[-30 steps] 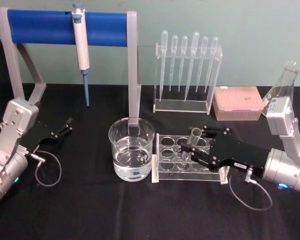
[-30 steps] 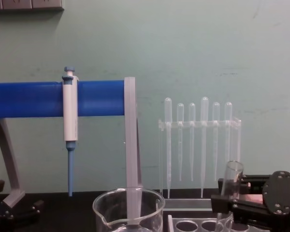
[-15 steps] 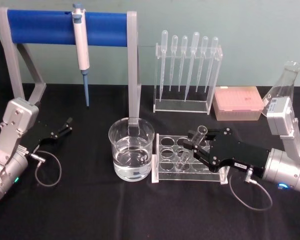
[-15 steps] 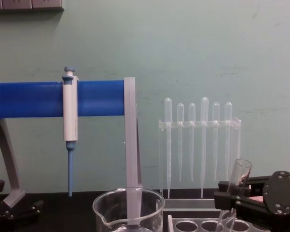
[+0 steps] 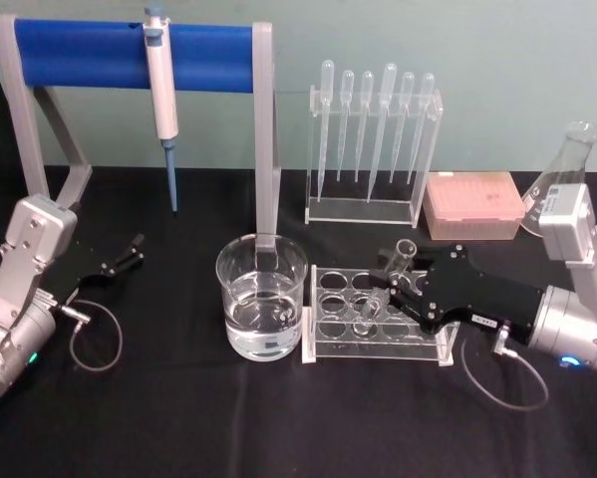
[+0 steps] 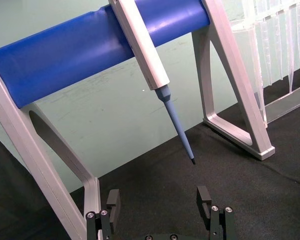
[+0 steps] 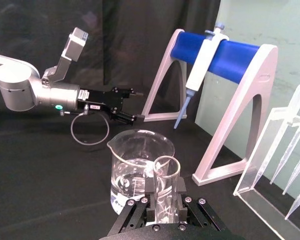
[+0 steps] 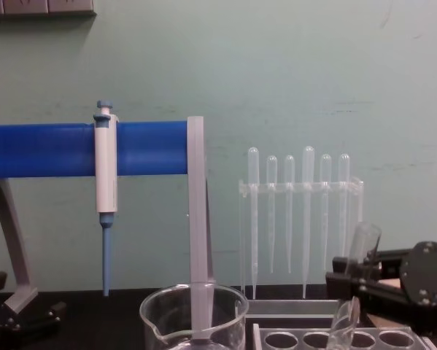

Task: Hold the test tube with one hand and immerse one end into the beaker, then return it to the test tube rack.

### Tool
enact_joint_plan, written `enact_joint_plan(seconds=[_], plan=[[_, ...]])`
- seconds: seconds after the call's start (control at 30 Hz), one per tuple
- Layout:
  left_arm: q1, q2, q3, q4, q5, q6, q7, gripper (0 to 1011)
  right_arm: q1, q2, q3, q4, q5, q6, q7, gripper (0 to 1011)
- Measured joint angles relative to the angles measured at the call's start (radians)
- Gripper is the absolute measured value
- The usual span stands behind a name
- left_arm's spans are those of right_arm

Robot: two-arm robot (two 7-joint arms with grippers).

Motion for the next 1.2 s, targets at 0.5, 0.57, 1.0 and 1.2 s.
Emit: enact_joint_plan(seconds=[0.5, 0.57, 1.0, 1.2], plan=[[0.000, 0.000, 0.000, 0.000, 0.000, 0.000, 0.000, 1000, 0.023, 0.043, 0.025, -0.095, 0.054, 0.082, 0.001, 225], [0.000, 0.000, 0.000, 0.000, 0.000, 0.000, 0.000, 1000, 0.027, 0.055, 0.030, -0.117, 0.064, 0.097, -0.001, 225], [0.000, 0.000, 0.000, 0.000, 0.000, 0.000, 0.000, 1000, 0.096, 0.098, 0.035, -0.175, 0.128, 0.202, -0.003, 225], [0.000, 0.000, 0.000, 0.000, 0.000, 0.000, 0.000, 1000, 0.144, 0.114, 0.013, -0.184, 0.142, 0.259, 0.004, 225]])
